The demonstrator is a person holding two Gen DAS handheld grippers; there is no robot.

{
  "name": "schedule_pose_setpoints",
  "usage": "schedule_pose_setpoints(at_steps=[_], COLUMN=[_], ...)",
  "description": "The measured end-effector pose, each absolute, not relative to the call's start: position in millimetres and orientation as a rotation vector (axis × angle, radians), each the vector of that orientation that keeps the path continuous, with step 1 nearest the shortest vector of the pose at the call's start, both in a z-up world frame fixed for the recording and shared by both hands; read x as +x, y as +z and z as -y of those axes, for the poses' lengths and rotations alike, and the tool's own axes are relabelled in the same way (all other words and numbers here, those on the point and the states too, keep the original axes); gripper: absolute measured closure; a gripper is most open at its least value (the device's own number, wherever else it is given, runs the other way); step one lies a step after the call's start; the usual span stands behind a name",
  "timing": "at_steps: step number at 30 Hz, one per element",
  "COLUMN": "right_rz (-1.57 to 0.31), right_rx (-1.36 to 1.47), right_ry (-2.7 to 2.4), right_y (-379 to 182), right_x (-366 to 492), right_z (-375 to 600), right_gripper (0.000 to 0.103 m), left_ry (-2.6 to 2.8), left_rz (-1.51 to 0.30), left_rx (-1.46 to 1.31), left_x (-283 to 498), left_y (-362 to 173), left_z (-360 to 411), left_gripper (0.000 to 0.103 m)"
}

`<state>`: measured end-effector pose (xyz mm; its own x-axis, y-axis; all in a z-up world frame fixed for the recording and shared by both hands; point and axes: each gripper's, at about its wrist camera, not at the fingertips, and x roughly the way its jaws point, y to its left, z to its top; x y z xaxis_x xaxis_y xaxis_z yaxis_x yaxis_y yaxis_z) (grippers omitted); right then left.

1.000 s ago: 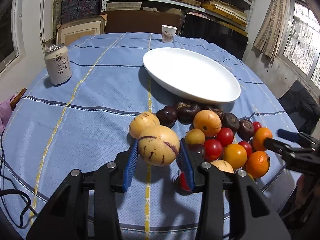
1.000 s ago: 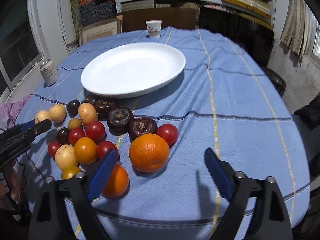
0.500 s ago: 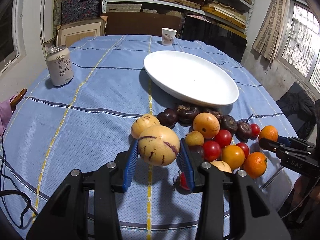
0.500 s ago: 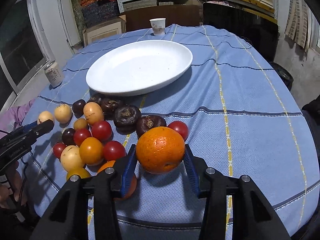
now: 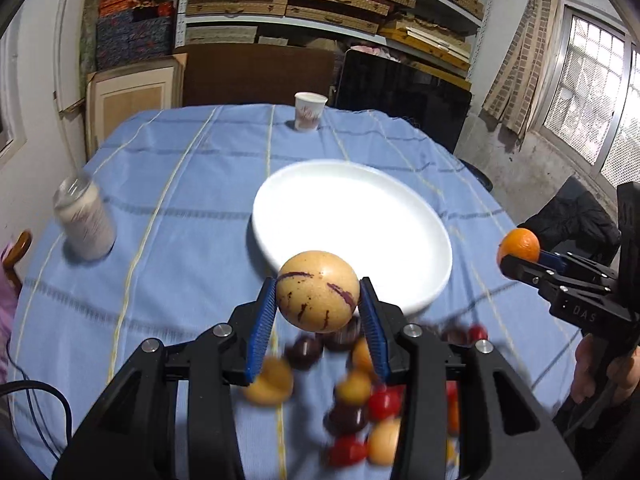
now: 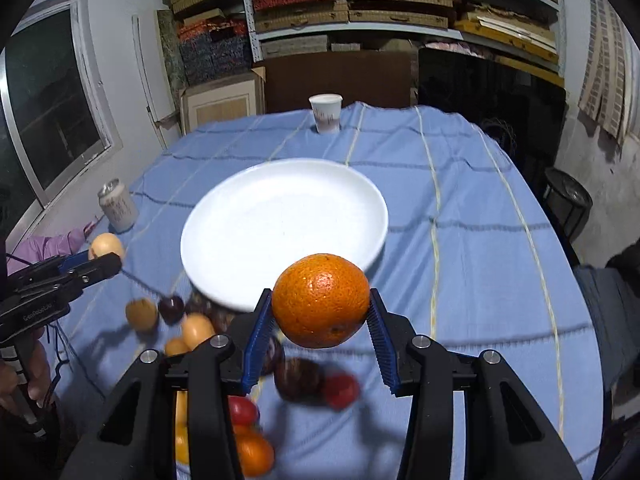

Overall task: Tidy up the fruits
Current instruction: 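Carry both fruits over the white plate and open both tools to release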

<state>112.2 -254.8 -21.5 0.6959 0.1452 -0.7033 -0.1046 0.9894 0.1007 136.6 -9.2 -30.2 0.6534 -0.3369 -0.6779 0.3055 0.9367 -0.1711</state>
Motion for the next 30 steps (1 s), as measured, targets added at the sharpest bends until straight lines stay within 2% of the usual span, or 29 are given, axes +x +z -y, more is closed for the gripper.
schedule_pose_setpoints(at_steps=[5,11,16,17,19,20,21,23,28,30], right_rz=[-0.796,-0.876,-0.891,-0.893,-0.899,-0.878,-0.862,-0.843,-0.814,-0.801], right_rx=[0.045,-0.016,-0.040,-0.048,-0.048,-0.050,-0.054,-0.058,-0.056,-0.049], right_ry=[0.166,0.173,0.184,0.183,0.190,0.182,0.176,0.173,0.157,0.157], right_y=[-15.9,-56.0,-79.2,-81.8,-84.5,-82.2,-79.2,-73.8,-54.0,-46.6], right_x=[171.2,248.3,289.7,294.8,301.7,301.0,297.9,291.5,253.7,227.4], right_z=[250.7,238.9,230.5,228.8,227.6,228.0,228.2,229.6,238.8,241.6], right_gripper=[0.056,0.056,0.056,0.056,0.054,0.048,0.046,0.044,0.043,0.041], left_ry=[-0.403,-0.388,-0.373,-0.368,-0.364,-0.358,-0.350,-0.342,-0.367,-0.381], left_rz=[-0.826,-0.958,-0.980,-0.982,-0.984,-0.979,-0.969,-0.946,-0.921,-0.907], left_rx=[-0.046,-0.082,-0.037,-0.029,-0.025,-0.025,-0.030,-0.050,-0.090,-0.079], left_x=[211.2,293.4,324.0,328.7,334.4,333.8,333.4,327.6,290.7,267.1], left_y=[-29.7,-77.4,-95.6,-97.6,-98.7,-97.1,-94.3,-86.4,-67.4,-61.1], left_z=[32.0,50.3,69.8,72.5,74.2,73.8,72.0,65.2,50.4,46.3], left_gripper=[0.062,0.062,0.062,0.061,0.050,0.041,0.034,0.027,0.027,0.023])
